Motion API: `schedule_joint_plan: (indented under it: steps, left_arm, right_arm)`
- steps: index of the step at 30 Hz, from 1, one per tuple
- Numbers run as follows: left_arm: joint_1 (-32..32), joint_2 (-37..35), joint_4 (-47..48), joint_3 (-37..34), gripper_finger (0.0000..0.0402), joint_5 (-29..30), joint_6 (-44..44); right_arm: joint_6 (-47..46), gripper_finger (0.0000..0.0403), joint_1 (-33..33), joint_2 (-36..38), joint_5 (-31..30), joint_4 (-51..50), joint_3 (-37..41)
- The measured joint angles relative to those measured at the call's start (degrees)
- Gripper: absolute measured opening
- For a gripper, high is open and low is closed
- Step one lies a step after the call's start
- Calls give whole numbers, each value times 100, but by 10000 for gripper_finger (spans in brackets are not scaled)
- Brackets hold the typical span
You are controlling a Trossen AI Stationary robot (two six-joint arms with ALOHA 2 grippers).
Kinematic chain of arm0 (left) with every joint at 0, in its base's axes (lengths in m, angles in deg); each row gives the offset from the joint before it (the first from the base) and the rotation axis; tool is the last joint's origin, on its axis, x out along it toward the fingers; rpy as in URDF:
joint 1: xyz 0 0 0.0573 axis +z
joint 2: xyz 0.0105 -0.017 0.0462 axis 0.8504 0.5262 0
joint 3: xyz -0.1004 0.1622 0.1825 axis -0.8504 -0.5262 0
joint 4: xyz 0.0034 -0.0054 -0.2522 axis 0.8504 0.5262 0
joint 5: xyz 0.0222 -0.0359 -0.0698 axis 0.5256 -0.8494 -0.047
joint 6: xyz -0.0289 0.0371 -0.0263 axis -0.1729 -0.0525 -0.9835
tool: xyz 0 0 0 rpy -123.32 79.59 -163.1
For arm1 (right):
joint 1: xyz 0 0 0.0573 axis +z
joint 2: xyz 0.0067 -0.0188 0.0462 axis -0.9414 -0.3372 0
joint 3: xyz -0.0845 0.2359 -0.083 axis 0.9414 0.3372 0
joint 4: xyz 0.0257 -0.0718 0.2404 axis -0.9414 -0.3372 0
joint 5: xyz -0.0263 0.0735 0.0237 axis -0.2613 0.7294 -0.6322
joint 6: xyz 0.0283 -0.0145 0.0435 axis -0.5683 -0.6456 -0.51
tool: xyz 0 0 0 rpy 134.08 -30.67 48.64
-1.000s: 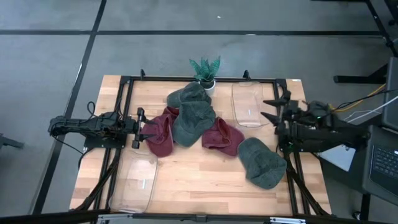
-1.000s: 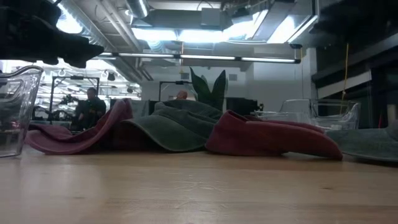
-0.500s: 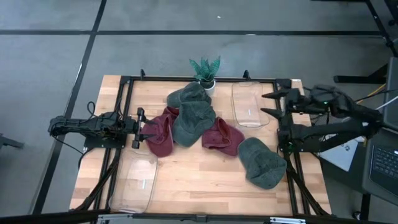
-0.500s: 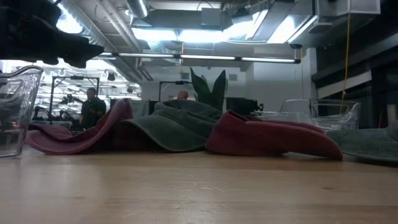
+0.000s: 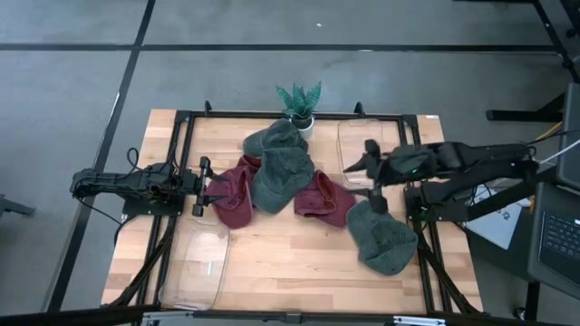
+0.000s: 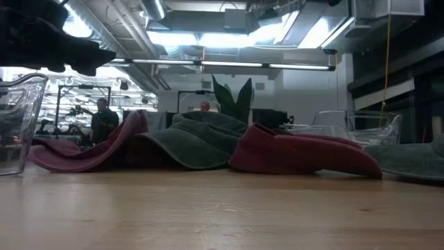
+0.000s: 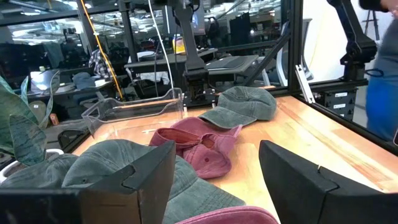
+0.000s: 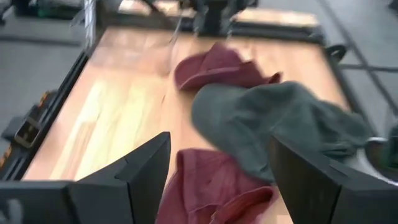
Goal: Pick & Place hat
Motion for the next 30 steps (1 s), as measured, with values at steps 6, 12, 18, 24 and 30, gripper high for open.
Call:
schedule_joint_plan:
  steps: [6, 12, 18, 24, 30]
  left_arm:
    - [-1, 0, 0, 0, 229, 1, 0]
    - [0, 0, -1, 0, 230, 0, 0]
    - [-1, 0, 1, 0, 229, 1, 0]
    - [0, 0, 0, 0, 230, 2, 0]
    - [0, 0, 1, 0, 229, 0, 0]
  right_arm:
    - [-1090, 264, 234, -734, 7, 8, 5]
    - [-2906, 264, 281, -1637, -4, 644, 9]
    - [-3294, 264, 398, -2368, 883, 1777, 9]
    - [-3101, 264, 386, -2732, 2114, 2337, 9]
    - [-2808, 264, -10, -2715, 2170, 2323, 9]
